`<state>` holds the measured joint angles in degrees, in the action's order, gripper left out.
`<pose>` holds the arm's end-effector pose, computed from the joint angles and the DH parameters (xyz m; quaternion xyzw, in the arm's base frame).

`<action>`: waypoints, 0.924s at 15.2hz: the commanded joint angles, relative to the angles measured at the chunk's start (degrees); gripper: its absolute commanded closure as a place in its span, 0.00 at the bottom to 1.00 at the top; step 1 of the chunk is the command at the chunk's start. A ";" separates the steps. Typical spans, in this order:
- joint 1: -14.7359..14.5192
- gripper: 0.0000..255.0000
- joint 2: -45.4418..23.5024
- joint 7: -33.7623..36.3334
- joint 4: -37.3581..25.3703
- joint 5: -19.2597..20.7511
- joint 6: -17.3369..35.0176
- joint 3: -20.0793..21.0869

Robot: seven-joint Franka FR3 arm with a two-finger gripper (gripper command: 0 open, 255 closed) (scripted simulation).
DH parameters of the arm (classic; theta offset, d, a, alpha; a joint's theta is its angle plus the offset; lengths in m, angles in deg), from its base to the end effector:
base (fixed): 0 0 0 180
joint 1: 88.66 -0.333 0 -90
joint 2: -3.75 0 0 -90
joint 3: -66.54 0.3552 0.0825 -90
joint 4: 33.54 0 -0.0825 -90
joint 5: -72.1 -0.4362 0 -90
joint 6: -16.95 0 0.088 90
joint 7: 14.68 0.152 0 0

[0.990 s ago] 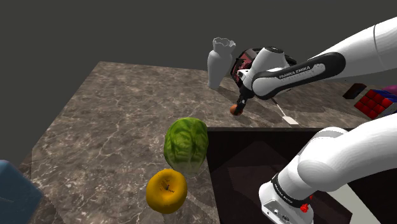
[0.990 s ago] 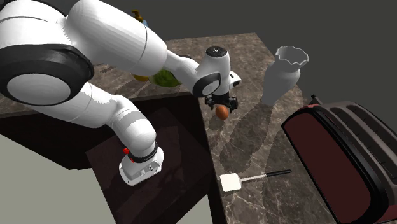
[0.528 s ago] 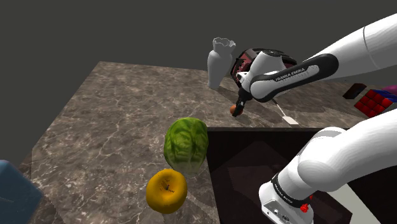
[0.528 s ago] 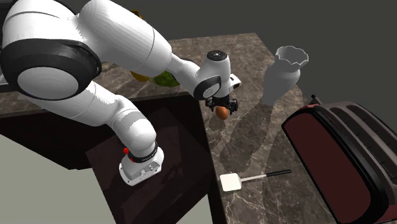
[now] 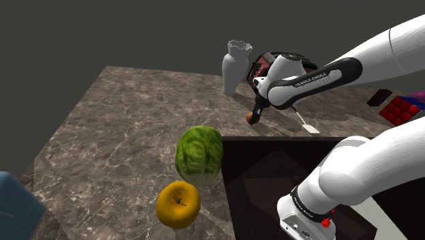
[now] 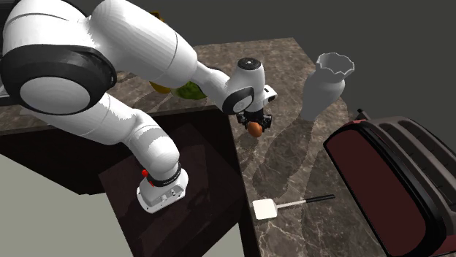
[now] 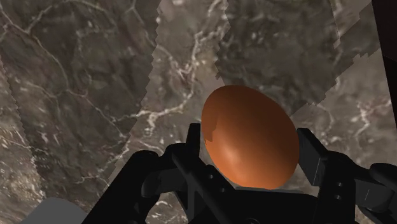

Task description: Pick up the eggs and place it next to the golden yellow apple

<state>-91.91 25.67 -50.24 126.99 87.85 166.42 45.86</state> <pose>0.3942 -0.1064 0.2792 0.9579 0.2723 0.0749 0.0515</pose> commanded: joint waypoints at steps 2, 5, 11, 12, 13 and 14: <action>0.00 1.00 0.00 0.01 0.04 0.00 -0.01 0.01; 0.03 1.00 0.79 0.00 -0.27 -0.03 -1.10 0.16; 0.13 1.00 5.16 -0.08 -2.28 -0.36 -7.45 1.09; 0.13 1.00 5.80 -0.10 -2.66 -0.44 -8.47 1.24; 0.13 1.00 6.42 -0.12 -3.06 -0.52 -9.49 1.40; 0.12 1.00 7.02 -0.15 -3.47 -0.61 -10.49 1.55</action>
<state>-91.84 32.04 -50.25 123.94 87.29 157.00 47.35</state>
